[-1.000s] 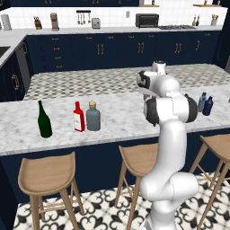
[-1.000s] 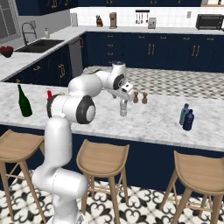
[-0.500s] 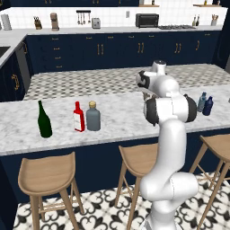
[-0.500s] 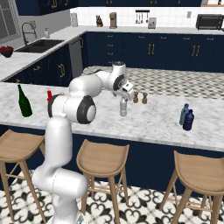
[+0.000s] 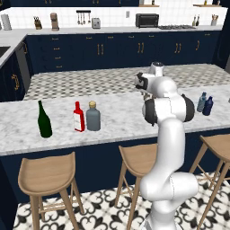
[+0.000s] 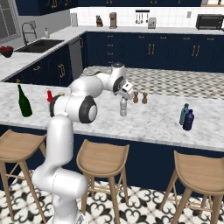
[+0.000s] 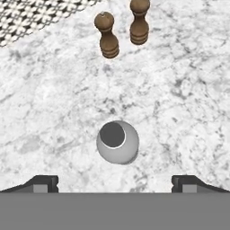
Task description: Move the plastic bottles in the middle to the plastics group, and the glass bottles in the middle to the glass group.
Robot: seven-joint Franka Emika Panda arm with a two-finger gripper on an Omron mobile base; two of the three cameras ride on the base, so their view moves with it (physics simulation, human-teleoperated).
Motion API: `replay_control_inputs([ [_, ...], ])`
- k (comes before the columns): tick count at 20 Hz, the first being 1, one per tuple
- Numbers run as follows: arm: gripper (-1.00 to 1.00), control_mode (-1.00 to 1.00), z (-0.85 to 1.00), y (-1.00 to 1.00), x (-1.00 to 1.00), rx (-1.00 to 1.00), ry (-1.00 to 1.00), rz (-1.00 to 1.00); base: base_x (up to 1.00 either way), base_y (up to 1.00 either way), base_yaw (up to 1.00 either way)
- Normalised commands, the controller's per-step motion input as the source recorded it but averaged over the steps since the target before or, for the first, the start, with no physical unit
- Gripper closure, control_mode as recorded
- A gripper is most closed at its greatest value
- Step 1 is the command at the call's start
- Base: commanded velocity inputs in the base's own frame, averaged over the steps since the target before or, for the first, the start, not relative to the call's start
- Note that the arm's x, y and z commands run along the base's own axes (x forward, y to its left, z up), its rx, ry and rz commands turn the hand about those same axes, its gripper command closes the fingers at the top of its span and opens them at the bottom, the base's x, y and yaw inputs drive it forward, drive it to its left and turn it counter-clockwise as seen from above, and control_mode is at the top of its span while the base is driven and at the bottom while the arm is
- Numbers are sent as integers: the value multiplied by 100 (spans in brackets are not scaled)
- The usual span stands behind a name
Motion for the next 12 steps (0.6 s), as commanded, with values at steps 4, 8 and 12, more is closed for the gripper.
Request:
replay_control_inputs([
  [4, -100, -100, -15, 0, 36, 0, 9, 4, 0, 0, 0],
  [8, -100, -100, -16, 0, 14, 0, 2, 0, 0, 0, 0],
  [12, -100, -100, -3, -1, 0, 0, 7, 0, 0, 0, 0],
])
